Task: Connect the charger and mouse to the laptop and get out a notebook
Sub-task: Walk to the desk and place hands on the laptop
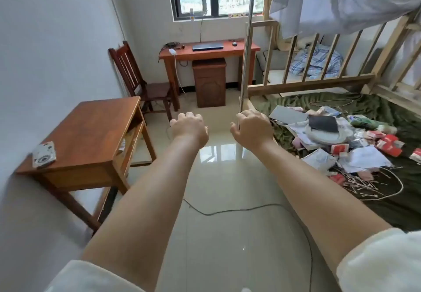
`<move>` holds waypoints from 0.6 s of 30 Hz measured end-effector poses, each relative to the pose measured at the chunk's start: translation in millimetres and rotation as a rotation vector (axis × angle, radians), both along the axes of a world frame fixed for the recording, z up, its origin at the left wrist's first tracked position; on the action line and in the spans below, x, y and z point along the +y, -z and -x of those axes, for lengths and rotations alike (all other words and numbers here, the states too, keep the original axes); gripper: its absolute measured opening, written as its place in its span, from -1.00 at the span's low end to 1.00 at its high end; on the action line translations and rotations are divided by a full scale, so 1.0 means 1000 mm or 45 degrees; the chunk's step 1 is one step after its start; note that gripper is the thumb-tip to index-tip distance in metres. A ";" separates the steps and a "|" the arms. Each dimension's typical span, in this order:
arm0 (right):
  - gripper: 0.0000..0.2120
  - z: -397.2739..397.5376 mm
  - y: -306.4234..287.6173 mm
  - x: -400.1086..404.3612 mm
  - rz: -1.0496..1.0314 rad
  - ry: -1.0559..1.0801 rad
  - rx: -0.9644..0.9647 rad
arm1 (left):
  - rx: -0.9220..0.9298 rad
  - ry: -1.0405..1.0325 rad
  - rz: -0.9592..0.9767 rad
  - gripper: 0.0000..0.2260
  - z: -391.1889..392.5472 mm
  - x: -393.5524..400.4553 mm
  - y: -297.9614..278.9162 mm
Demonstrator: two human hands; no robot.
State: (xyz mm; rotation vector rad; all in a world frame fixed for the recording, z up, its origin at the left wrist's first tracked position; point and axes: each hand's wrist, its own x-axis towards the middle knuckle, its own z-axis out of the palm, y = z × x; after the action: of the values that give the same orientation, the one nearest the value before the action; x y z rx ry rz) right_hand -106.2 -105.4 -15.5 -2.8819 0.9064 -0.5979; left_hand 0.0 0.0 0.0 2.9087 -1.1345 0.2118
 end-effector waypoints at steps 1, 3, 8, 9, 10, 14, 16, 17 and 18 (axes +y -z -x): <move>-0.68 -0.012 0.012 -0.008 -0.028 0.005 0.055 | 0.035 -0.010 -0.061 -0.63 -0.010 -0.008 0.009; -0.68 -0.042 0.039 -0.035 -0.072 -0.006 0.121 | 0.069 0.002 -0.112 -0.65 -0.040 -0.032 0.036; -0.68 -0.133 0.073 -0.119 -0.157 -0.056 0.255 | 0.186 -0.018 -0.148 -0.65 -0.124 -0.110 0.071; -0.68 -0.153 0.076 -0.137 -0.168 -0.069 0.276 | 0.210 -0.030 -0.158 -0.65 -0.143 -0.127 0.074; -0.67 -0.172 0.078 -0.153 -0.176 -0.075 0.291 | 0.228 -0.041 -0.164 -0.65 -0.161 -0.142 0.075; -0.67 -0.250 0.075 -0.215 -0.174 -0.111 0.303 | 0.247 -0.082 -0.152 -0.65 -0.240 -0.197 0.072; -0.67 -0.293 0.072 -0.244 -0.155 -0.135 0.313 | 0.241 -0.100 -0.143 -0.66 -0.281 -0.222 0.071; -0.67 -0.316 0.071 -0.259 -0.145 -0.143 0.317 | 0.237 -0.108 -0.149 -0.66 -0.304 -0.235 0.072; -0.67 -0.340 0.070 -0.274 -0.138 -0.147 0.315 | 0.234 -0.117 -0.148 -0.66 -0.327 -0.248 0.073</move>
State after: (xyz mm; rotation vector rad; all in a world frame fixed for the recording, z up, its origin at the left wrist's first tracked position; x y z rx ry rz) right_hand 233.8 -379.7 -85.7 -2.9263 0.7632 -0.1785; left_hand 327.0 -247.8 -73.5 3.0064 -1.0193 -0.1230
